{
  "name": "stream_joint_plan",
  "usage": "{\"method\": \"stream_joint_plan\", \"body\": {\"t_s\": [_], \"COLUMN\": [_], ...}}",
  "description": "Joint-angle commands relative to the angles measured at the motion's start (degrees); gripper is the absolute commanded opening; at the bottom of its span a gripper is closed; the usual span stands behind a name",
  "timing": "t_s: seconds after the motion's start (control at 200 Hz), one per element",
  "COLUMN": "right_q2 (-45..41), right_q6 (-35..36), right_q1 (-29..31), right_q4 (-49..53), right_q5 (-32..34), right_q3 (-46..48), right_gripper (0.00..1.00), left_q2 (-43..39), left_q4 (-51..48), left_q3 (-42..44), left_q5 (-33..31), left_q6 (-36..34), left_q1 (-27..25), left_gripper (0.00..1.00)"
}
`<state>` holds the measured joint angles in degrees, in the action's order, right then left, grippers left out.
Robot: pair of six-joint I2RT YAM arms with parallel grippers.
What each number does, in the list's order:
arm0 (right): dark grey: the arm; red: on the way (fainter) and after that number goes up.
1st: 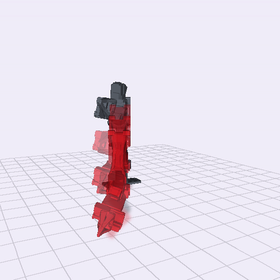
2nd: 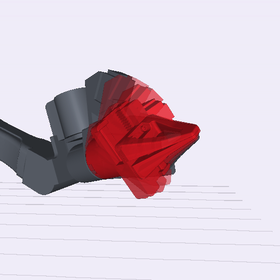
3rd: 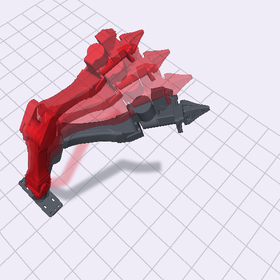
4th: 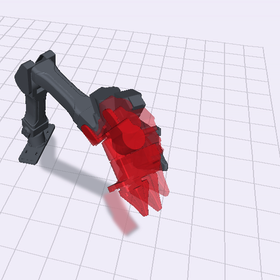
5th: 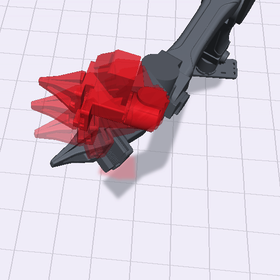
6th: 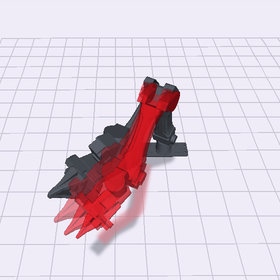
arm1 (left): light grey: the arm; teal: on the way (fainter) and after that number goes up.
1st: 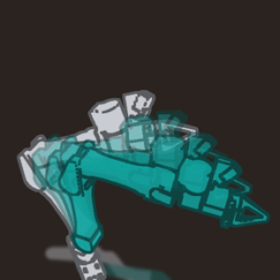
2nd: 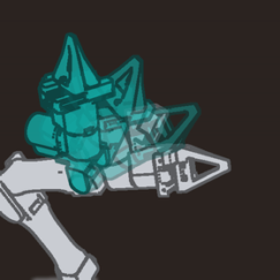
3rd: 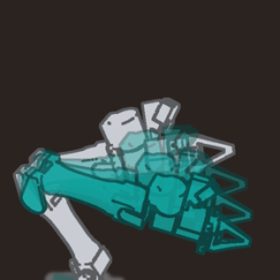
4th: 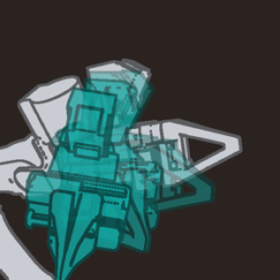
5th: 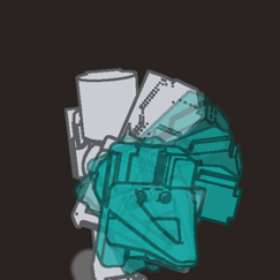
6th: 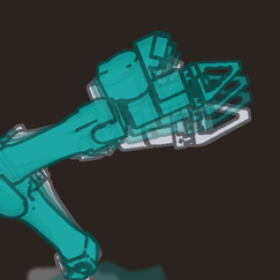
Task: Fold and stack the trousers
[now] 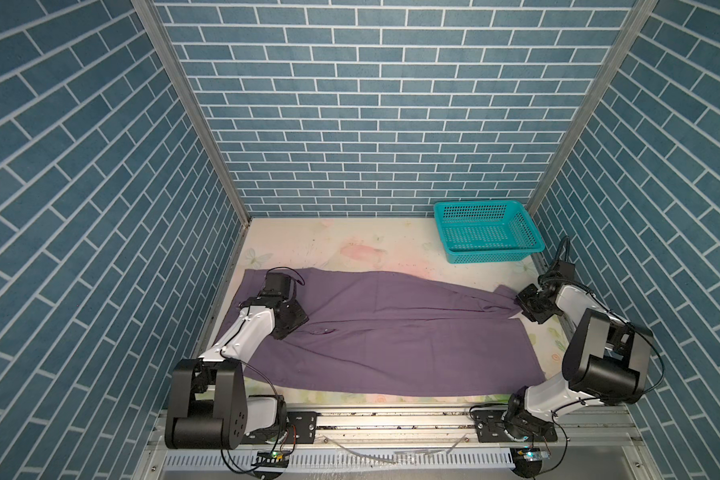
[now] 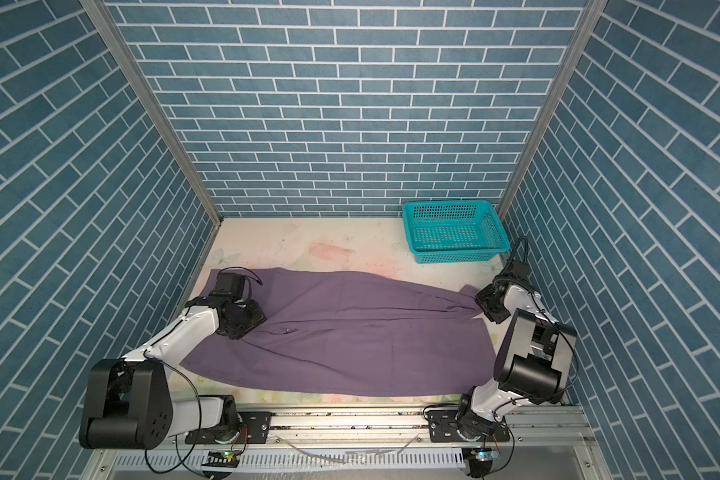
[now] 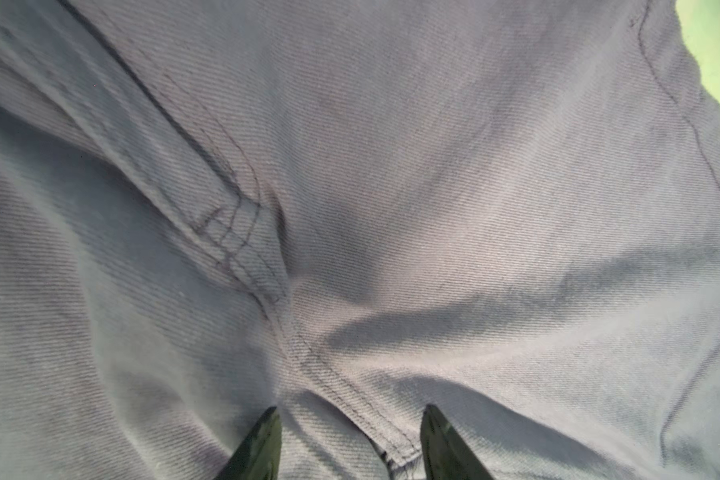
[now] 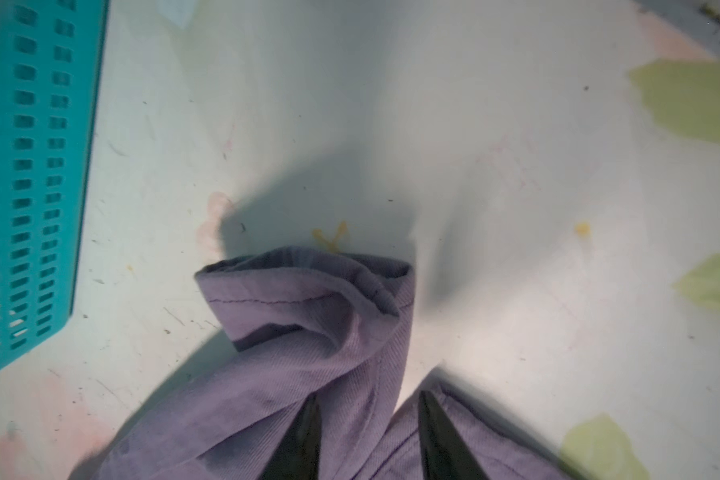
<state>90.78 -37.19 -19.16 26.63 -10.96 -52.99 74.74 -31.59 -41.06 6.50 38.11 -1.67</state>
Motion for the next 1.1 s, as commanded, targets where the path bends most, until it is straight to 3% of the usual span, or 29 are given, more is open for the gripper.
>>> {"method": "stream_joint_plan", "body": {"t_s": [0.0, 0.235, 0.455, 0.82, 1.095], "right_q2": [2.3, 6.45, 10.47, 15.06, 16.43], "right_q6": [0.98, -0.15, -0.16, 0.44, 3.21], "right_q1": [-0.17, -0.17, -0.18, -0.05, 0.01], "right_q4": [1.16, -0.78, 1.13, 4.17, 5.59], "right_q5": [0.75, 0.15, -2.75, -4.16, -1.08], "right_q3": [-2.41, -5.41, -10.38, -18.81, -21.19], "right_gripper": [0.38, 0.31, 0.5, 0.51, 0.38], "left_q2": [1.02, 1.67, 2.98, 5.86, 7.12], "left_q4": [-0.01, 0.9, 0.48, 0.6, 0.55], "left_q3": [0.88, 2.2, 1.33, -1.89, -2.47], "left_q5": [0.51, 1.35, 1.65, 2.4, 2.18], "left_q6": [0.23, 0.56, 0.07, -0.13, -0.11], "left_q1": [0.35, 0.35, 0.35, 0.35, 0.35], "left_gripper": [0.56, 0.55, 0.55, 0.55, 0.55]}}
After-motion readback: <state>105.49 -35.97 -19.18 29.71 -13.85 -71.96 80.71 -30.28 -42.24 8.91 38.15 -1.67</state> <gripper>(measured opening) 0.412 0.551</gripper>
